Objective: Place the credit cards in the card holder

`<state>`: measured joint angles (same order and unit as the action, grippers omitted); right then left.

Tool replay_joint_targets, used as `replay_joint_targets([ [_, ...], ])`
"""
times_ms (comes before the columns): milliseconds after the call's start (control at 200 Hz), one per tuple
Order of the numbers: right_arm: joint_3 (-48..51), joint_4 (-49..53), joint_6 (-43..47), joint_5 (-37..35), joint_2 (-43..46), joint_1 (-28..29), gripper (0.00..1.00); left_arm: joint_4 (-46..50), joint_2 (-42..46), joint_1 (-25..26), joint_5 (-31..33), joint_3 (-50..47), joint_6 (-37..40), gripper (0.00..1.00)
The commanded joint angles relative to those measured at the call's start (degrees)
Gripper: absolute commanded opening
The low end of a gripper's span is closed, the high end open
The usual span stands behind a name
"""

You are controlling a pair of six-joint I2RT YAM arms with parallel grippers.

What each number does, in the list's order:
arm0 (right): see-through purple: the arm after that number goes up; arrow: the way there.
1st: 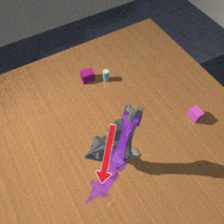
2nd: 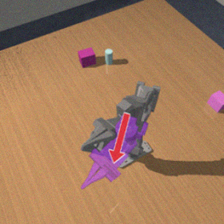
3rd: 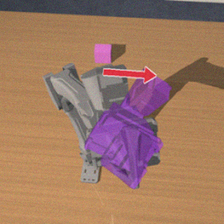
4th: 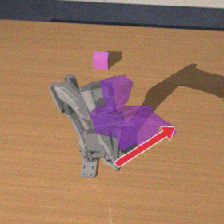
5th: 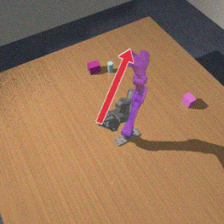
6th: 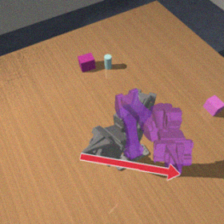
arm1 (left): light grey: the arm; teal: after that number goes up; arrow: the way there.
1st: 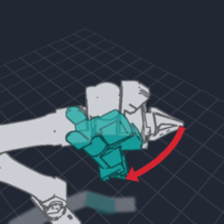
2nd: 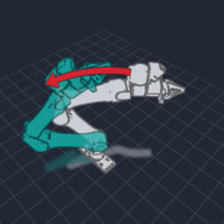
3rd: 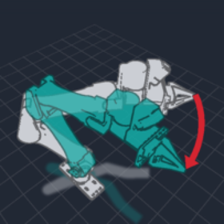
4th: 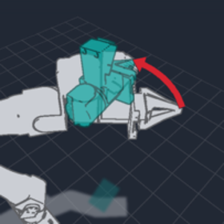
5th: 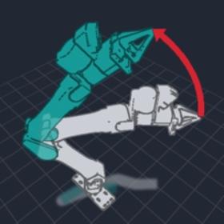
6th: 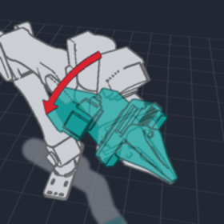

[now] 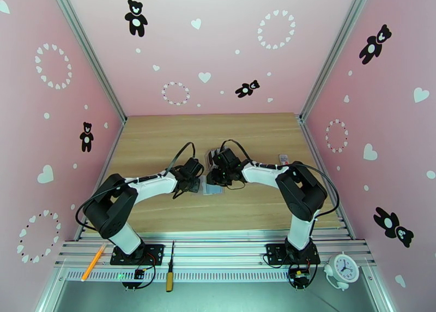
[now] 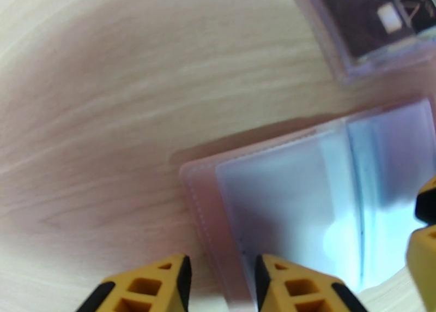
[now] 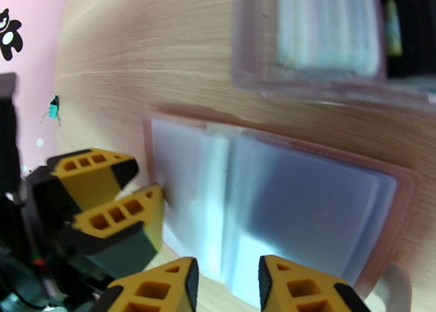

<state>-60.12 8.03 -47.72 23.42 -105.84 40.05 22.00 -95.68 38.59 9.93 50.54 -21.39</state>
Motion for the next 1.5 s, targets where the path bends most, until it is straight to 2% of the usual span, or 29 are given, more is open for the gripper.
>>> replay_joint_targets([
  [0,1.31,1.49,0.63,-1.09,0.01,-0.18,0.33,2.43,-2.22,-0.79,1.75,0.86,1.15,0.38],
  [340,2.12,0.83,0.66,-1.23,0.3,-0.59,0.31,2.53,1.63,-0.8,-1.22,-0.39,-0.04,0.39],
  [516,-0.61,2.88,1.58,-1.06,1.46,-0.57,0.38,3.74,5.23,-0.79,-1.91,0.81,-0.24,0.43],
  [771,-5.09,6.71,2.99,-1.76,4.24,-0.59,0.41,4.75,4.39,-0.97,0.17,8.78,0.07,0.45],
  [926,-10.16,13.2,7.51,-5.73,5.25,-0.81,0.43,4.38,2.61,-1.97,-0.25,14.0,-0.23,0.47],
  [1231,-21.38,25.21,17.9,-12.78,4.88,-6.07,0.52,0.82,-2.72,-7.14,-7.81,19.34,-2.13,0.64],
  [1497,-26.82,29.71,23.55,-17.09,0.54,-9.7,0.55,-2.34,-7.92,-9.43,-16.22,21.61,-4.63,0.63],
])
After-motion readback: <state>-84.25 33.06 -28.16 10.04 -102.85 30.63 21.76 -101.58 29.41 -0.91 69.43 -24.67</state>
